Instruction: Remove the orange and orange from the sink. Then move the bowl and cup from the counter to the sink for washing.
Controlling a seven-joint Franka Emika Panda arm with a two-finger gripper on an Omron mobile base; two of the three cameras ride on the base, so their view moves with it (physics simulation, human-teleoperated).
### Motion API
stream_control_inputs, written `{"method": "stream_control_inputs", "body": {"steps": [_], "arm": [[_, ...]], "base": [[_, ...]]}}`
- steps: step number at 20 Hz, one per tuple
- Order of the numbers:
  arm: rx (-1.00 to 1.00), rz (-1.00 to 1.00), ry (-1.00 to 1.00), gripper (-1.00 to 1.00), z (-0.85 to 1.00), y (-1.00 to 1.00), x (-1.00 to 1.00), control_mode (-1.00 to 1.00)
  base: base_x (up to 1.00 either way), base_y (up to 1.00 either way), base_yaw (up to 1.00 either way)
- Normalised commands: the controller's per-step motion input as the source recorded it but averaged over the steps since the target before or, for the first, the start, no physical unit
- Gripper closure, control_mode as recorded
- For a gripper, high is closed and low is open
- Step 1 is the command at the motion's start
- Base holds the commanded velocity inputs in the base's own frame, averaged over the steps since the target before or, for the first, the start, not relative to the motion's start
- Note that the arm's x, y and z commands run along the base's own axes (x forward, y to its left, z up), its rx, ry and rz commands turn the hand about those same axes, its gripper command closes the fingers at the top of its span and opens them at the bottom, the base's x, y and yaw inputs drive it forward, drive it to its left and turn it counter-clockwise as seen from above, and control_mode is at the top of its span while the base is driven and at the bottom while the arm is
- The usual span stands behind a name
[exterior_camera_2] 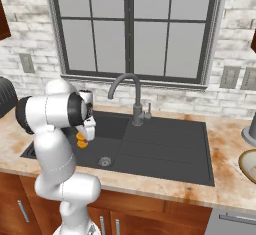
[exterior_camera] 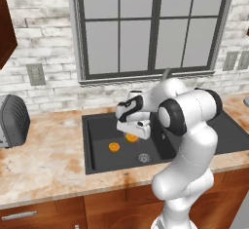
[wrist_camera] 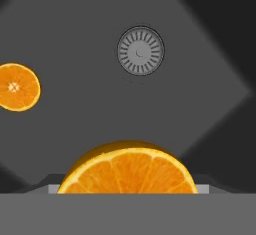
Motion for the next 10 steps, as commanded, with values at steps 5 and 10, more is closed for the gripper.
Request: {"method": "stream_control_inputs", "body": {"steps": [5, 10], "arm": [[0.0, 0.01, 0.0, 1.0, 0.56, 0.09, -0.37, -1.0], [0.0, 0.05, 0.0, 1.0, 0.54, 0.13, -0.36, -1.0]], "base": [[0.0, 0.0, 0.0], [0.0, 0.0, 0.0]]}}
